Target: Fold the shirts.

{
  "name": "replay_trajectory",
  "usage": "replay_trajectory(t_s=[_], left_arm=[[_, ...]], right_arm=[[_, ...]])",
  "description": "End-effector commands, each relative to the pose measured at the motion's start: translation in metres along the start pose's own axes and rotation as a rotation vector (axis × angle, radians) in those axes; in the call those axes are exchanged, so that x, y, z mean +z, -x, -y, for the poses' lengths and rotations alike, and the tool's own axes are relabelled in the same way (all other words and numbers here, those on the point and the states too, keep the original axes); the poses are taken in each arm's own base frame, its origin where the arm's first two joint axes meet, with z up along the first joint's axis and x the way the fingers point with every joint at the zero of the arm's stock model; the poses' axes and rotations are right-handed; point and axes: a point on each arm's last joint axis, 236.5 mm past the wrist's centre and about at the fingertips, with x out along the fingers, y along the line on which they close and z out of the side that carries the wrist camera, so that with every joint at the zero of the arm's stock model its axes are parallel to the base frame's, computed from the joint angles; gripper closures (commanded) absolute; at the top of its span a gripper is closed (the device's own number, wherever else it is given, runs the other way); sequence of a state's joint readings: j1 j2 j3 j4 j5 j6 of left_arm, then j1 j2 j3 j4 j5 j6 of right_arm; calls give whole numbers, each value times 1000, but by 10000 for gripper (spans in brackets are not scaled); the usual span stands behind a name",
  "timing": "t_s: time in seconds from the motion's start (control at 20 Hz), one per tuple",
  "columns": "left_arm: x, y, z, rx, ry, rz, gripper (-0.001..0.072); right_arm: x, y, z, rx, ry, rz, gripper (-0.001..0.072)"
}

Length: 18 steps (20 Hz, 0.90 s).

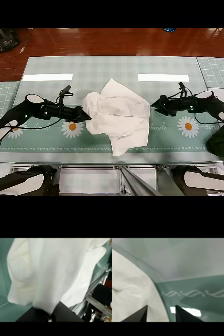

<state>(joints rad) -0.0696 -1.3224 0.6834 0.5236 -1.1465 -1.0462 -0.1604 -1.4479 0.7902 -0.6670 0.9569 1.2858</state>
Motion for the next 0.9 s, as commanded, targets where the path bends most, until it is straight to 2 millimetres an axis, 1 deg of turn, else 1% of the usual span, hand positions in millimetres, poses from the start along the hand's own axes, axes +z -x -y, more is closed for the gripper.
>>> replay_trajectory(t_s=[0.0, 0.1, 0.15, 0.2, 0.25, 0.3, 0.35, 0.4, 0.45, 0.5, 0.55, 0.6, 0.65, 0.7, 0.75, 0.8, 0.85], left_arm=[[6, 4, 7, -10, -26, 5, 687], [7, 5, 9, -12, -28, 7, 687], [7, 6, 13, -21, -34, -2, 687], [9, 11, 19, -35, -51, -5, 687], [16, 22, 28, -51, -73, 5, 687], [27, 36, 37, -64, -100, 28, 687], [40, 54, 48, -74, -132, 63, 687], [56, 79, 66, -97, -156, 117, 687], [72, 107, 90, -138, -198, 190, 687], [90, 142, 122, -195, -254, 290, 687], [106, 182, 156, -245, -319, 405, 687], [114, 219, 187, -278, -388, 507, 687], [117, 256, 217, -284, -470, 600, 687], [115, 284, 241, -264, -548, 668, 687], [110, 310, 265, -241, -617, 728, 687], [102, 330, 285, -216, -674, 775, 687], [93, 347, 301, -180, -723, 816, 687]], right_arm=[[-7, -28, -16, 3, 56, -77, 304], [-13, -46, -33, -8, 113, -115, 305], [-13, -52, -46, -3, 138, -125, 392], [-12, -52, -60, 10, 180, -129, 633], [-10, -49, -76, 29, 225, -131, 687], [-8, -41, -93, 50, 273, -146, 687], [-5, -29, -107, 55, 322, -152, 687], [3, -14, -121, 38, 369, -137, 687], [15, 8, -137, 12, 427, -88, 687], [29, 34, -158, -7, 487, -14, 687], [42, 68, -186, -12, 556, 86, 687], [50, 108, -217, -9, 632, 197, 687], [53, 148, -245, 0, 700, 304, 687], [49, 193, -274, 11, 771, 418, 687], [40, 234, -296, 20, 827, 521, 687], [26, 276, -315, 25, 881, 627, 687], [11, 314, -327, 19, 935, 727, 687]])
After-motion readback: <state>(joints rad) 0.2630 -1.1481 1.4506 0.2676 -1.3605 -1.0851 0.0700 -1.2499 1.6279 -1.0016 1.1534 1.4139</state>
